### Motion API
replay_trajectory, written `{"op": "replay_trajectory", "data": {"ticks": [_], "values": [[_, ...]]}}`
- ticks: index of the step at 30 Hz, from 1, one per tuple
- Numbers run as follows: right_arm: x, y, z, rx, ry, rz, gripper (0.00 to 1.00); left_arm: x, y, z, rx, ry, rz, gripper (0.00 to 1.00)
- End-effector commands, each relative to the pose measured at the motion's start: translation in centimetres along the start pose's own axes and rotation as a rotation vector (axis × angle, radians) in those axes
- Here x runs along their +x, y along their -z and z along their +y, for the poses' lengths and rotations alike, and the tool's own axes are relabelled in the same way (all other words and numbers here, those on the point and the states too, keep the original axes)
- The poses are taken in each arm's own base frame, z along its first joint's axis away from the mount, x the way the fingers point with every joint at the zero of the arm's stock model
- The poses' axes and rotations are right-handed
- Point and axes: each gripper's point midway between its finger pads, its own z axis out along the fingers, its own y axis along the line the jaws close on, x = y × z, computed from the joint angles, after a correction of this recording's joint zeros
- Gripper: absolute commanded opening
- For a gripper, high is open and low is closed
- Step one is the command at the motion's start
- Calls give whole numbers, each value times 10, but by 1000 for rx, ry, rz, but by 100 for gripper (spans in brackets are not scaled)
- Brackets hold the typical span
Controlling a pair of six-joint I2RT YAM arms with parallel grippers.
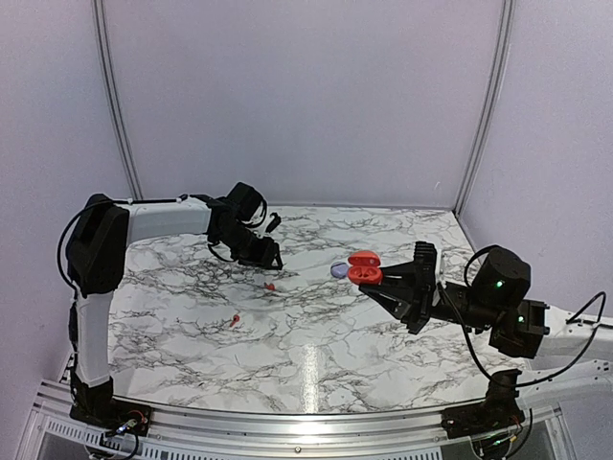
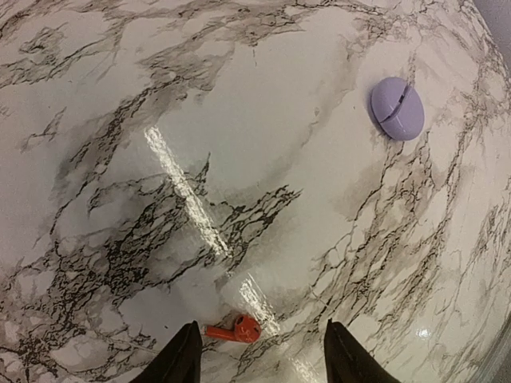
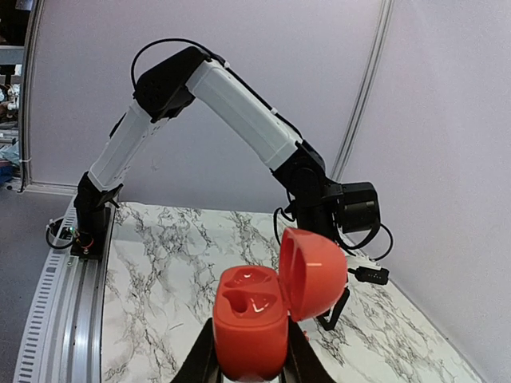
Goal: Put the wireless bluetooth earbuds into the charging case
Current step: Pick up the right earbud from the center of the board.
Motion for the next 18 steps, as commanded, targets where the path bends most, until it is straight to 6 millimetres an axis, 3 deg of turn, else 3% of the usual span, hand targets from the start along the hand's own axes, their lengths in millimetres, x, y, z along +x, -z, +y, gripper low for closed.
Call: {"op": "replay_trajectory", "data": {"ticks": [1,8,18], "values": [[-15,3,-2,14,-3,-48,0,-6,-9,-3,64,16,-1,55],[-14,5,-1,11,-8,-51,0,11,-32,-3,120,25,39,56],[-14,3,0,-3,-1,-47,0,31,-51,7,96,33,85,58]]}}
